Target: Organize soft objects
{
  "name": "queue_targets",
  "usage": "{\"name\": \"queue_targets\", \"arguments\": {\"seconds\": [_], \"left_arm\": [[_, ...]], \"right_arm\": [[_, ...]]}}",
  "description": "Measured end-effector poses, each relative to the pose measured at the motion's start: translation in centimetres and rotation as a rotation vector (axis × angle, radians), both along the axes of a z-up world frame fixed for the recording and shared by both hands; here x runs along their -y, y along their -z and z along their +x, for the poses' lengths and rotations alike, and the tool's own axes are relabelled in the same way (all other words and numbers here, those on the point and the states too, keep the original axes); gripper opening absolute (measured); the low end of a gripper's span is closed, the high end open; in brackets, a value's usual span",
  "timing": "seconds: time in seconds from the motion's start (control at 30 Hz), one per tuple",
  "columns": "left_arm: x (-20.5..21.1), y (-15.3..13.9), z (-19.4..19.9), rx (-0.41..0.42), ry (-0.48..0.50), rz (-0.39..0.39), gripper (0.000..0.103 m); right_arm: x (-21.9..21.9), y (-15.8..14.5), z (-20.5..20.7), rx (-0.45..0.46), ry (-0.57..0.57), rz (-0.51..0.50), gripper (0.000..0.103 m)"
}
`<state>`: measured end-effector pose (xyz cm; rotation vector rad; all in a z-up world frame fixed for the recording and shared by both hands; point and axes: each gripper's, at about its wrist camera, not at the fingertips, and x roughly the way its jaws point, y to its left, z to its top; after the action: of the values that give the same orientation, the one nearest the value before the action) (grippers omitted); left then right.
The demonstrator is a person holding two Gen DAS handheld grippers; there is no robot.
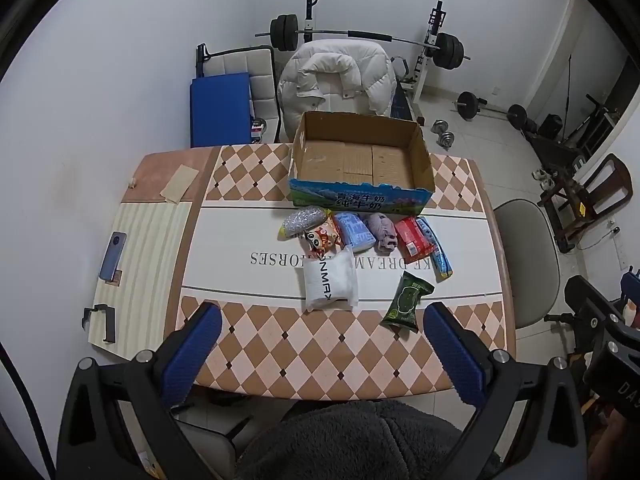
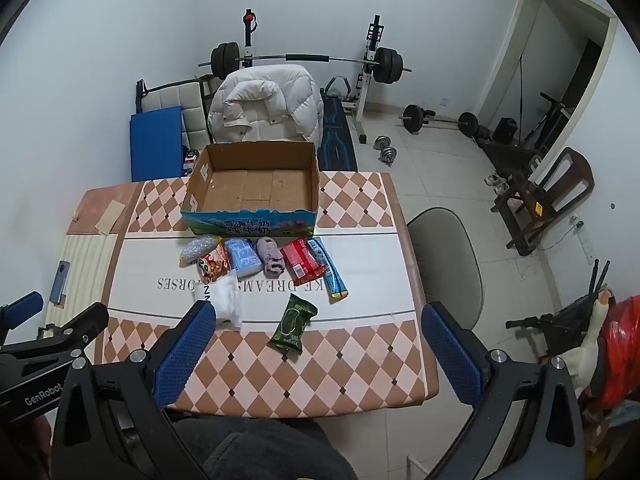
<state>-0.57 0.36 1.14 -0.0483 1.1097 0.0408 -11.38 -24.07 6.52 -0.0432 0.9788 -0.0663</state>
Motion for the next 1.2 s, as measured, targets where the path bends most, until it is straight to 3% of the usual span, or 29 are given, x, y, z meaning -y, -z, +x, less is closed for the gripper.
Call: {"name": "queue_targets", "arguments": {"seconds": [1.2], "left_arm": [[-0.4, 0.5, 0.7, -0.005, -0.009, -0.023, 0.103]], "right_arm": [[-0.6, 0.8, -0.3, -0.008, 0.009, 0.012, 0.103]]}}
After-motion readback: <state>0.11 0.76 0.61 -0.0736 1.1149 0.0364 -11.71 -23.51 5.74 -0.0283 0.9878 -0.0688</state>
